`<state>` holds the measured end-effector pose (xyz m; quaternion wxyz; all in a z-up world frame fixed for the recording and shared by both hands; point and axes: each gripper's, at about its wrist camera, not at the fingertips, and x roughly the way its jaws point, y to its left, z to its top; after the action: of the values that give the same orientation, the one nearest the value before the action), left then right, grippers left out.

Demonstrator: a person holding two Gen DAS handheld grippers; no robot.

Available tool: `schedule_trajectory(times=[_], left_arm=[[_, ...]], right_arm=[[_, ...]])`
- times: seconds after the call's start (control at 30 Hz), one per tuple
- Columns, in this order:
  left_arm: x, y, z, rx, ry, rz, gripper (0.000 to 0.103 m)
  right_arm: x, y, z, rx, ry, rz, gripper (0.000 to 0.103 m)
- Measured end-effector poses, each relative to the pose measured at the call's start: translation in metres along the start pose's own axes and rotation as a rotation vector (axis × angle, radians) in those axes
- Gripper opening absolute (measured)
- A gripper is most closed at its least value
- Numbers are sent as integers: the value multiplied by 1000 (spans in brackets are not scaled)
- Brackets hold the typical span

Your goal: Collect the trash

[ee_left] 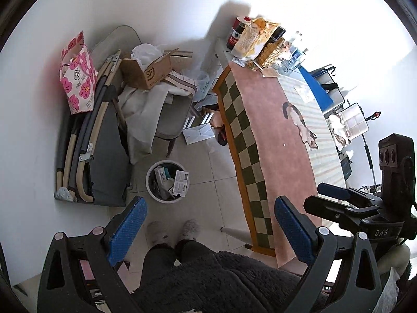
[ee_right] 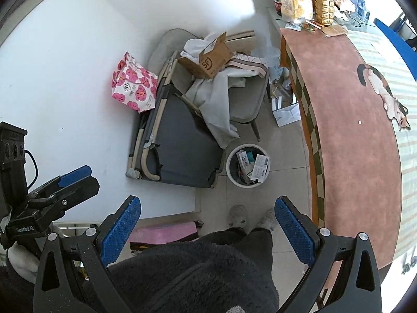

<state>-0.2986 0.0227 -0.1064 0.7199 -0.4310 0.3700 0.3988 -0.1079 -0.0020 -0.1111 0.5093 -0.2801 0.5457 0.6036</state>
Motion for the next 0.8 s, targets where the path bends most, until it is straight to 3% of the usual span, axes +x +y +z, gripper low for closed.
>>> schedule_trajectory(times=[0.8], left_arm=[[-20, 3, 0, 0, -16, 8, 100]], right_arm=[[-5, 12, -1, -22, 36, 32, 103]])
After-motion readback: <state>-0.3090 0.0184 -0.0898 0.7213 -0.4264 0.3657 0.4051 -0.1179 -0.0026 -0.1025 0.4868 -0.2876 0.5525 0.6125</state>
